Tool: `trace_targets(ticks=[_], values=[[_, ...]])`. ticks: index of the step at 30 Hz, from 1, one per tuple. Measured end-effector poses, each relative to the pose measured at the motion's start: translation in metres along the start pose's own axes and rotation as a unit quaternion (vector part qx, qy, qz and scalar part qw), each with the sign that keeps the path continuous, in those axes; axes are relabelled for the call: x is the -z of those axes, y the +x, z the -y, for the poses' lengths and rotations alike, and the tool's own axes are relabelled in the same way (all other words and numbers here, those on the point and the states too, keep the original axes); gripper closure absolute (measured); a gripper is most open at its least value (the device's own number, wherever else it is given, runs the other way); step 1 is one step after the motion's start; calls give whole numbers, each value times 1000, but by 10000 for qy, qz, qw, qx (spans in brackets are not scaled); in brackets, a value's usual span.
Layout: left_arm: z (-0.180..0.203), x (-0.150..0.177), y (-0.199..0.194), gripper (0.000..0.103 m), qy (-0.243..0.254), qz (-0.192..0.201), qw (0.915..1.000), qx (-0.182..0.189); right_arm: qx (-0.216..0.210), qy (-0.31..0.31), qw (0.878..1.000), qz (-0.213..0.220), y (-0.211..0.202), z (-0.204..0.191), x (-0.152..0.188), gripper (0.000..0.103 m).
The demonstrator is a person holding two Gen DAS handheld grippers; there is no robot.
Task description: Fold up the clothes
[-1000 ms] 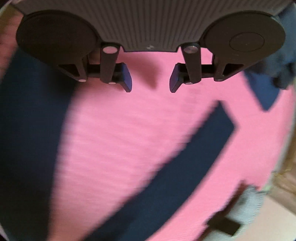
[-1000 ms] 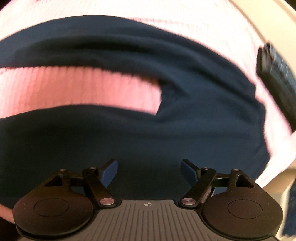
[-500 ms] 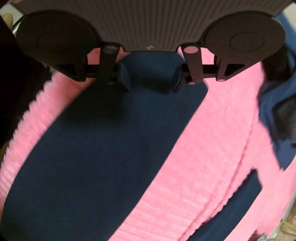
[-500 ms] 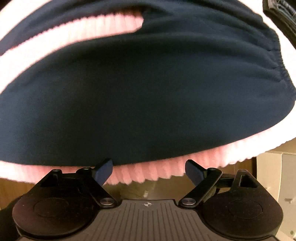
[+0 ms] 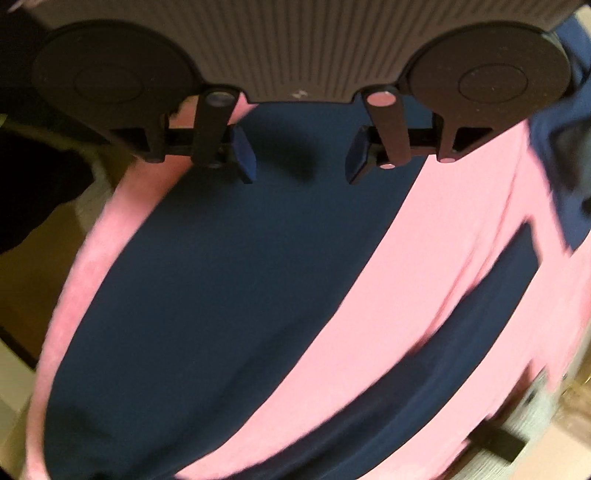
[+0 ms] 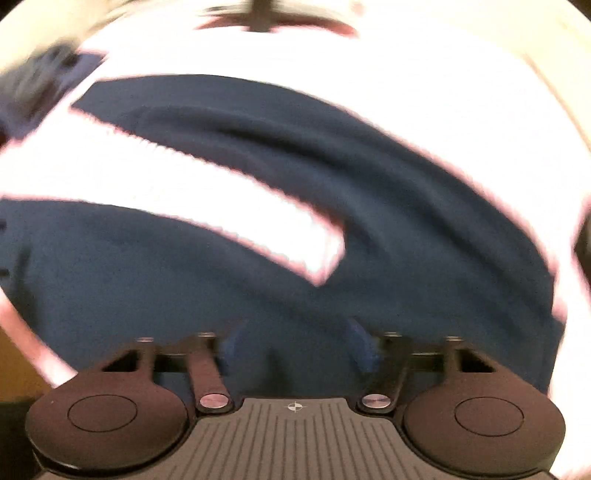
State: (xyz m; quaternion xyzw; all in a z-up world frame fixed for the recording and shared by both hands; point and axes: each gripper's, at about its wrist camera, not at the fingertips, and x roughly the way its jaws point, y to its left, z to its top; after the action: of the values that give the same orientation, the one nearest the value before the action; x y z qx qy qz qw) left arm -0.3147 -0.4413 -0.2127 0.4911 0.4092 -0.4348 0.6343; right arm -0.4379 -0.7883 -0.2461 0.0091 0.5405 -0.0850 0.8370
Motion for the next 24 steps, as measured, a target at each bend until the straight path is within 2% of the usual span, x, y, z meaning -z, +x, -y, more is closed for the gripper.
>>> trace_targets(ticks=[4,5,8,9,10,11,13,16,19,21,22,24], values=[[5,-15,15,52,200,177,9996,79,394,-1340,9895,382,49,-16,-39,49],[4,-14,18,52,209,186,9996,85,434,-1651,9845,404,65,-22,-48,54],[0,-6,30,51,196,105,9997,49,587,-2401,9684,332,109,-38,-64,56],[-5,-2,35,51,168,44,9998,37,560,-2452,9673,316,116,-38,-66,59],[-8,2,37,51,114,-19,9999,34,534,-2504,9662,300,122,-39,-69,69],[-11,5,39,51,55,-83,9999,32,506,-2550,9652,283,128,-39,-71,102],[-17,14,36,51,-66,-144,9999,16,365,-2387,9702,203,115,-38,-75,101],[-24,21,31,51,-210,-221,9995,-6,130,-2427,9700,113,95,-41,-70,101],[-28,22,25,51,-278,-266,9993,-27,102,-2111,9774,106,90,-37,-69,97],[-30,20,19,51,-297,-245,9992,-47,50,-1721,9849,153,82,-30,-71,53],[-30,19,16,51,-309,-229,9992,-60,3,-1484,9888,170,74,-26,-67,46],[-30,17,8,51,-345,-189,9992,-90,-89,-1007,9947,201,58,-19,-60,45]])
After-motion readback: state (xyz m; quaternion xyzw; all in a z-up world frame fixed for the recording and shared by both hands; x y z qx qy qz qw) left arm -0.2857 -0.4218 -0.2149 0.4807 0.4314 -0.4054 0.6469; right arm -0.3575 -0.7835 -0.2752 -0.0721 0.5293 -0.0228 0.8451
